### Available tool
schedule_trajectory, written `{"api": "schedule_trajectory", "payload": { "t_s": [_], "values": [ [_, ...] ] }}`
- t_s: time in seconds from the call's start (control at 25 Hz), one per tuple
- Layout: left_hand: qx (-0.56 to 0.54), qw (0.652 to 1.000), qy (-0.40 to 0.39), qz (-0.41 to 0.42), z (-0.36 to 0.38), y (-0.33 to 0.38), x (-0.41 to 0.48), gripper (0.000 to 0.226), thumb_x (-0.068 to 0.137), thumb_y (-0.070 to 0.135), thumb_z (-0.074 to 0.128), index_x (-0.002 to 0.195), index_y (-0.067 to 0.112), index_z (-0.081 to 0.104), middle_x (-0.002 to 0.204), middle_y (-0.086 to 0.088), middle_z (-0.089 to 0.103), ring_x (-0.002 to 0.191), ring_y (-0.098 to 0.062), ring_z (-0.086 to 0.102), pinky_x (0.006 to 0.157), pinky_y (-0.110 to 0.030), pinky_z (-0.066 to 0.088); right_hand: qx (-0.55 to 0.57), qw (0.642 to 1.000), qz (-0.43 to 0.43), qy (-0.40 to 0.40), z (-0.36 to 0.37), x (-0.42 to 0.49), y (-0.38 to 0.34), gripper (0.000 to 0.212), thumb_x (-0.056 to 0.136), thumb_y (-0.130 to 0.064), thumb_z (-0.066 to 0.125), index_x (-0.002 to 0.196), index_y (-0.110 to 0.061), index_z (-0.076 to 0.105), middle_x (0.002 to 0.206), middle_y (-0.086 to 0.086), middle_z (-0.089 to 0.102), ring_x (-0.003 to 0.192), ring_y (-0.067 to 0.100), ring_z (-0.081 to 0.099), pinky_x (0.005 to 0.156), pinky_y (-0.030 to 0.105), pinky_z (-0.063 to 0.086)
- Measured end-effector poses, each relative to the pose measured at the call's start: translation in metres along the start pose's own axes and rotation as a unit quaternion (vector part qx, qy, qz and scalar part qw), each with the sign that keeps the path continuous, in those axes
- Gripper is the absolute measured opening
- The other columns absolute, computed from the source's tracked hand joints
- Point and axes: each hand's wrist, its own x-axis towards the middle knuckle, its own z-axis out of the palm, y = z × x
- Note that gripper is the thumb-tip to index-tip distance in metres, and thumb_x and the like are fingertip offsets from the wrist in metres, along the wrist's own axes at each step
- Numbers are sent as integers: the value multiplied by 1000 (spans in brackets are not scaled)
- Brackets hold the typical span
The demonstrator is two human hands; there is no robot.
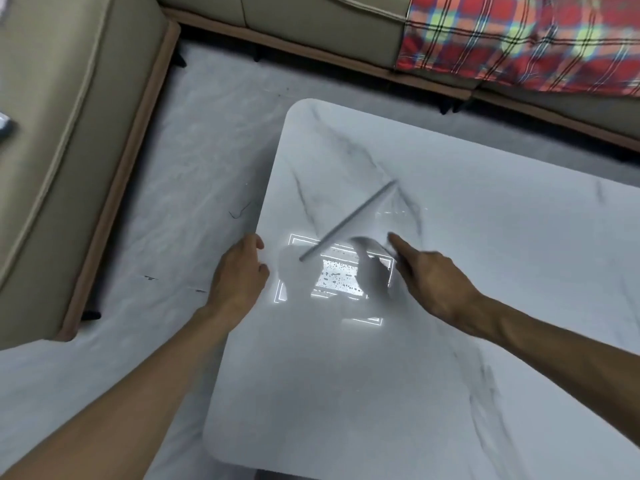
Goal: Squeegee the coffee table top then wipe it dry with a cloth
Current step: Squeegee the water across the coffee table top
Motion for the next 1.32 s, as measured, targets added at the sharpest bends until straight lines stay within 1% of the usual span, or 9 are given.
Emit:
{"api": "schedule_trajectory", "payload": {
  "t_s": [0.2,0.28,0.36,0.48,0.72,0.88,1.04,1.2,1.32],
  "values": [
    [-77,995,17,-61,-14,-18,-24,18,81,4,70,80,19,59,72,7,61,69,-10,59,62,-27,52,15,999,-7,30,-41,-1,-13,38,102,-29,36,138,-21,40,91,19,66,81,43,58,72,43,50],
    [-87,992,32,-83,-16,-19,-26,14,82,5,69,78,17,64,67,12,60,68,-9,60,59,-22,49,71,995,-4,70,-57,46,-48,24,101,-24,34,120,-16,46,89,17,62,78,41,55,56,35,51],
    [-72,992,51,-85,-18,-20,-27,15,82,3,64,77,16,67,69,12,63,69,-11,62,61,-24,51,143,984,49,92,-65,99,-84,9,99,-23,31,103,-21,38,88,16,55,72,34,49,34,27,35],
    [-53,993,62,-84,-19,-23,-29,19,83,5,52,72,16,64,70,3,67,70,-20,62,64,-33,53,162,977,93,103,-50,138,-117,17,98,-21,32,110,-19,42,98,21,52,76,32,50,40,26,35],
    [-18,990,62,-127,-16,-35,-35,27,95,16,41,85,9,66,88,-8,70,85,-34,60,75,-40,50,9,992,-115,57,32,56,-81,48,99,-29,35,147,-25,30,95,22,66,84,44,61,66,40,42],
    [2,990,21,-143,-19,-31,-40,45,100,32,38,67,10,59,71,-9,64,73,-32,60,62,-33,41,-106,986,-122,-30,39,-16,-16,53,101,-31,32,151,-40,16,95,4,63,80,35,61,63,37,44],
    [-57,971,39,-229,-30,-21,-47,63,93,56,44,49,10,44,53,-5,54,57,-28,54,58,-34,41,-124,985,-123,-7,13,-35,5,49,101,-39,29,149,-44,21,98,-3,65,84,29,62,68,37,48],
    [-133,958,65,-244,-33,-26,-57,46,96,36,45,67,4,61,70,-9,67,71,-30,64,68,-40,51,-61,968,-241,-36,35,-15,-61,47,99,-53,27,146,-50,26,121,-7,64,109,24,60,81,33,46],
    [-133,954,75,-257,-30,-37,-63,38,96,26,45,84,-7,60,87,-17,69,78,-30,63,72,-42,52,-116,944,-299,-73,74,-4,-102,42,102,-49,27,144,-51,28,126,-3,62,112,27,60,85,34,45]
  ]
}}
